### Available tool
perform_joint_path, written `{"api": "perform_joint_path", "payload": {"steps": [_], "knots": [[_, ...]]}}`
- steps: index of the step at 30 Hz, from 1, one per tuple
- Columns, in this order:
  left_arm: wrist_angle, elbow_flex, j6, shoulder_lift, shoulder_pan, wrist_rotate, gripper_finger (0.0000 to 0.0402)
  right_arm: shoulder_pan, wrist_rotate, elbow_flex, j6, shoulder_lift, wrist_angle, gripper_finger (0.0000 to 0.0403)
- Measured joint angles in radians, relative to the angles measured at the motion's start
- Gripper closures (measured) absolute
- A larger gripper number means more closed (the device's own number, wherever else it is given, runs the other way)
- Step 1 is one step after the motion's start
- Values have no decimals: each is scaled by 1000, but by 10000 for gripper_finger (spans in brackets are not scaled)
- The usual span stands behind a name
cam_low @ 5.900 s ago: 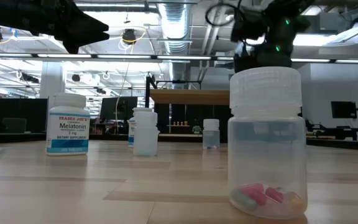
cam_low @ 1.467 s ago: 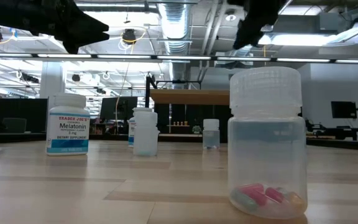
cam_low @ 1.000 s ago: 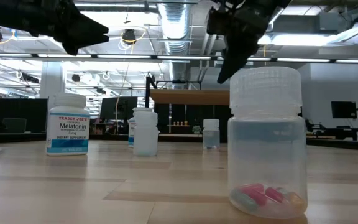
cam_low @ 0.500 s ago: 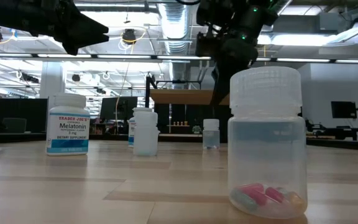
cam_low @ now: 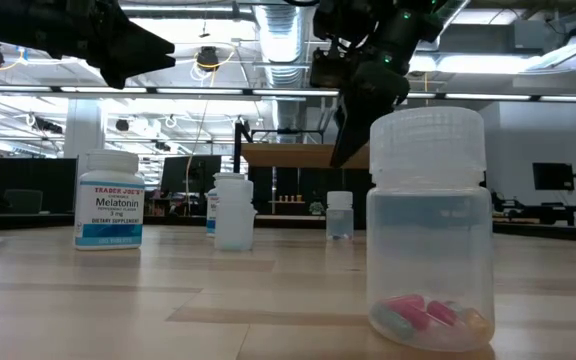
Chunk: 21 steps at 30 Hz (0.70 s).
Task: Pick and place medicine bottles onto shelf by color
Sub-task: Put the top transparent medicine bottle onto the right side of the shelf
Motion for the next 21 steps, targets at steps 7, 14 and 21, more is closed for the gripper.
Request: {"api": "perform_joint_path", "payload": {"steps": [7,14,21], "knots": [[0,0,0,0,0,0,237,0,0,0,0,0,-1,144],[0,0,0,0,0,0,237,0,1,0,14,0,1,143],[0,0,0,0,0,0,237,0,98,-49,35,0,41,143]]}}
